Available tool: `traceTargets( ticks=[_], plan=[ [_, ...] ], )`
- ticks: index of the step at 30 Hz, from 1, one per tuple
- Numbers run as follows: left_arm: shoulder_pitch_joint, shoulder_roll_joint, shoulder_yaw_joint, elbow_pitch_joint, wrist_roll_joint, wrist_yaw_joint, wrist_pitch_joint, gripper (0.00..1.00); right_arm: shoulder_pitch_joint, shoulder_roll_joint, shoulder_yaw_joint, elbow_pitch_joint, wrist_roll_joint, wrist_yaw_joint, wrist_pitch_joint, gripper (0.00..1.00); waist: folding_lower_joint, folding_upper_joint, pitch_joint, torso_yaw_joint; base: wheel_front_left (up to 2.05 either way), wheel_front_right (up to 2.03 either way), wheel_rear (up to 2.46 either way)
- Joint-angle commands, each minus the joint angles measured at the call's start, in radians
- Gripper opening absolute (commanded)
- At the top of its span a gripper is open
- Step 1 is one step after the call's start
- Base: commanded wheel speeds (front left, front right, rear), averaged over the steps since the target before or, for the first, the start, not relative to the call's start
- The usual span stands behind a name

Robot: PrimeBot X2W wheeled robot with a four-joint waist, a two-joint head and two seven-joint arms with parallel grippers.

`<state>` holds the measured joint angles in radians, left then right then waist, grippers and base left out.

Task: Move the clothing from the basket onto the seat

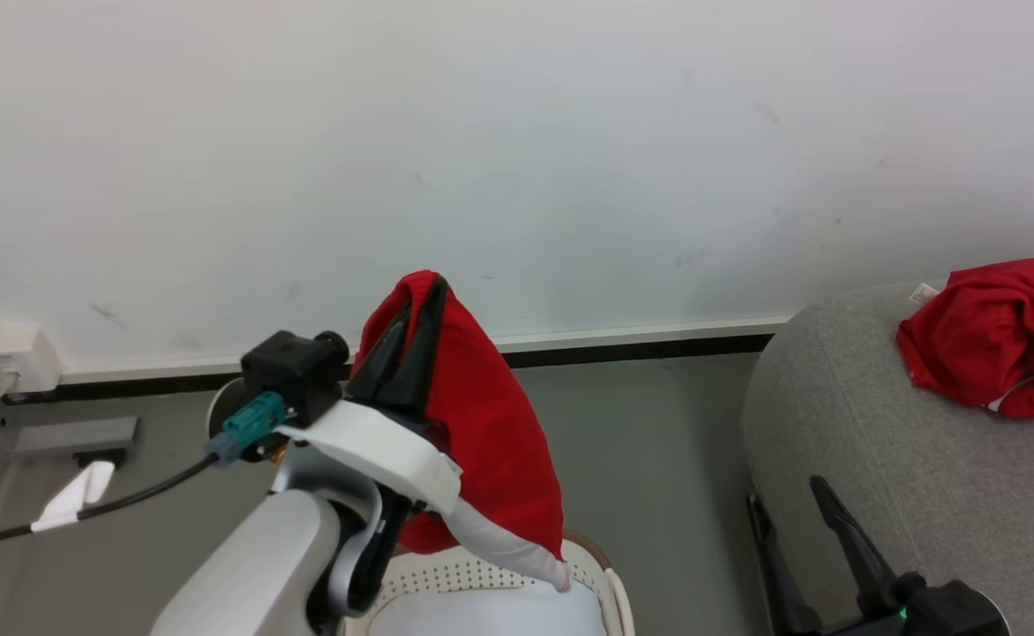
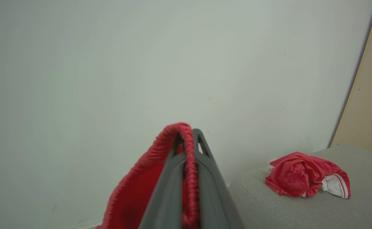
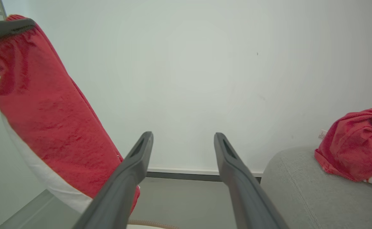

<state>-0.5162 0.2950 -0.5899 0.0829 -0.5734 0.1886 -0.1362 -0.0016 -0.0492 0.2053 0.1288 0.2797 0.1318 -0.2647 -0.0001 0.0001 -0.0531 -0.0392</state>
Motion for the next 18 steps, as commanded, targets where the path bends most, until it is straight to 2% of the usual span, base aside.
traceTargets(
  ticks=[1, 12, 18],
  plan=[
    [0.01, 0.006, 0.0, -0.008, 0.006, 0.003, 0.003, 0.0, -0.021, -0.004, 0.014, -0.006, -0.012, -0.002, 0.001, 1.0, 0.0001, -0.0001, 0.0, 0.002, 0.0, 0.0, 0.0],
    [0.015, -0.012, -0.044, -0.045, -0.004, -0.014, 0.029, 0.0, -0.21, -0.122, 0.326, 0.026, 0.103, -0.002, 0.001, 1.0, 0.0001, -0.0001, -0.01, 0.03, 0.0, 0.0, 0.0],
    [0.014, -0.026, -0.077, -0.077, -0.014, -0.037, 0.046, 0.0, -0.341, -0.169, 0.518, 0.089, 0.232, -0.002, 0.001, 1.0, 0.0001, -0.0001, -0.015, 0.044, 0.0, 0.0, 0.0]
  ],
)
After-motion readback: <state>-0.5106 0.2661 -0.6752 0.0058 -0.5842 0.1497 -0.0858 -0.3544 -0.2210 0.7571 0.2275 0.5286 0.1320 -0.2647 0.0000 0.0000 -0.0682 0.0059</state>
